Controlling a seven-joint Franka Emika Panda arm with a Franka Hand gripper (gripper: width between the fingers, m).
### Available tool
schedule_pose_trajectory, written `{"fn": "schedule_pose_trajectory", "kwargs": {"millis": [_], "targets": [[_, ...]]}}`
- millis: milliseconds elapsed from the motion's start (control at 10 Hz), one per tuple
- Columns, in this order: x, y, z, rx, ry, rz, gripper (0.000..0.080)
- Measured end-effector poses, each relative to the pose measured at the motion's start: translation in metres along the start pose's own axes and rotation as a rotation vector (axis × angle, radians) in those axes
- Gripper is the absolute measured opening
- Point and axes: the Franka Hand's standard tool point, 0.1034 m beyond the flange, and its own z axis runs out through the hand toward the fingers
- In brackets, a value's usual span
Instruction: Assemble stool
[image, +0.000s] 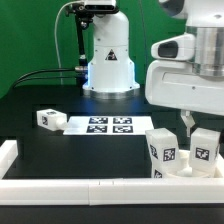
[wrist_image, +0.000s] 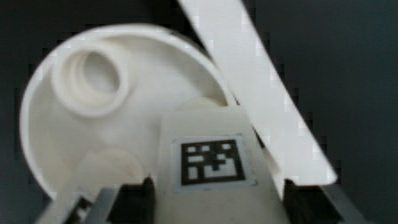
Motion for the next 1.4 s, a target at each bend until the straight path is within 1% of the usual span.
{"fn": "schedule_pose_trajectory", "kwargs": {"millis": [100,300,500,700,800,1100,1200,1300,1400], "targets": [[0.001,-0.001,-0.002,0.002,-0.001,0.030,0.0343],[-0.002,-0.002,0.000,0.008,-0.016,0.158,0.0343],[0.000,-0.002,-0.002,0.031,-0.053,0.445,0.0343],[-0.003,-0.005,-0.002,0.037,-0.083,0.761,0.0339],[-0.003,-0.004,-0.001,0.042,-0.095,0.839,0.0339],[-0.004,-0.005,-0.002,0.043,-0.100,0.775,0.0339],[-0.005,-0.007,-0.005,0.043,-0.103,0.721,0.0561],[-0.005,-0.009,-0.012,0.056,-0.099,0.611,0.0561],[-0.007,-0.012,-0.026,0.064,-0.104,0.437,0.0631]]}}
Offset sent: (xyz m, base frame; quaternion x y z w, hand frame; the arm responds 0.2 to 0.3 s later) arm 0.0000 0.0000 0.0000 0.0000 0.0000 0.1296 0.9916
